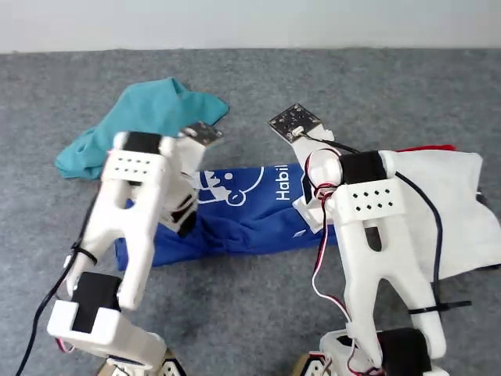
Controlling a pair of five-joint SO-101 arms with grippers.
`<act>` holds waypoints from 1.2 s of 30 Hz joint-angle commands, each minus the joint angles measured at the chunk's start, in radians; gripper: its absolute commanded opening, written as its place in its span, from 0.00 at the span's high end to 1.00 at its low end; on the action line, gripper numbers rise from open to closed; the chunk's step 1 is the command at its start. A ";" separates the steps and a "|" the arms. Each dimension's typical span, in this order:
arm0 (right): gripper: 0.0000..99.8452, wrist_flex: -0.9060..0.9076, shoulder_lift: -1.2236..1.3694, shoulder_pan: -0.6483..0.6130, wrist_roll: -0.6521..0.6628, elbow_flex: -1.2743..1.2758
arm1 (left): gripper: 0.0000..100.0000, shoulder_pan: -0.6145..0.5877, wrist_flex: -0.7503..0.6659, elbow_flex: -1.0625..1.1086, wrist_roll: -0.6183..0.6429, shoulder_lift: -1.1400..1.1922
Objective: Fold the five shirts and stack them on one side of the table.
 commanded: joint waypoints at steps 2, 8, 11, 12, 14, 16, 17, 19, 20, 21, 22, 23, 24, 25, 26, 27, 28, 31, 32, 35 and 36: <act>0.79 0.004 -0.038 -0.005 0.008 -0.038 | 0.87 0.046 -0.066 0.016 0.051 -0.043; 0.79 0.002 -0.038 -0.008 0.008 -0.038 | 0.87 0.048 -0.117 0.018 0.055 -0.040; 0.79 0.002 -0.038 -0.008 0.008 -0.038 | 0.87 0.049 -0.140 0.018 0.055 0.005; 0.79 0.002 -0.038 -0.007 0.008 -0.038 | 0.87 0.049 -0.141 0.018 0.055 0.035; 0.79 0.002 -0.038 -0.005 0.008 -0.038 | 0.87 0.048 -0.143 0.010 0.057 0.104; 0.79 0.002 -0.038 -0.008 0.008 -0.038 | 0.88 0.048 -0.175 0.002 0.057 0.163; 0.79 0.002 -0.038 -0.010 0.006 -0.037 | 0.88 0.048 -0.196 -0.005 0.057 0.186; 0.79 0.002 -0.038 -0.012 0.006 -0.037 | 0.88 0.049 -0.247 -0.030 0.066 0.218; 0.79 0.002 -0.038 -0.012 0.006 -0.037 | 0.88 0.049 -0.267 -0.045 0.083 0.226; 0.79 0.002 -0.036 -0.012 0.006 -0.037 | 0.88 0.049 -0.279 -0.064 0.100 0.232; 0.79 0.002 -0.036 -0.012 0.006 -0.037 | 0.88 0.049 -0.285 -0.077 0.106 0.233; 0.79 0.002 -0.036 -0.012 0.006 -0.037 | 0.88 0.049 -0.287 -0.085 0.109 0.233; 0.79 0.002 -0.036 -0.012 0.006 -0.037 | 0.88 0.049 -0.287 -0.090 0.110 0.232; 0.79 0.004 -0.036 -0.012 0.006 -0.037 | 0.88 0.049 -0.285 -0.091 0.110 0.230; 0.79 0.004 -0.036 -0.012 0.006 -0.037 | 0.88 0.049 -0.284 -0.091 0.110 0.230; 0.79 0.004 -0.036 -0.012 0.006 -0.037 | 0.88 0.049 -0.284 -0.090 0.110 0.232; 0.79 0.004 -0.036 -0.012 0.006 -0.037 | 0.88 0.049 -0.282 -0.085 0.110 0.230; 0.79 0.007 -0.036 -0.012 0.006 -0.037 | 0.88 0.043 -0.247 -0.099 0.110 0.227; 0.79 0.007 -0.036 -0.010 0.006 -0.037 | 0.88 0.041 -0.232 -0.108 0.110 0.226; 0.79 0.008 -0.036 -0.002 0.006 -0.037 | 0.88 0.028 -0.158 -0.162 0.106 0.218; 0.79 0.008 -0.036 -0.002 0.006 -0.037 | 0.88 0.017 -0.127 -0.191 0.106 0.207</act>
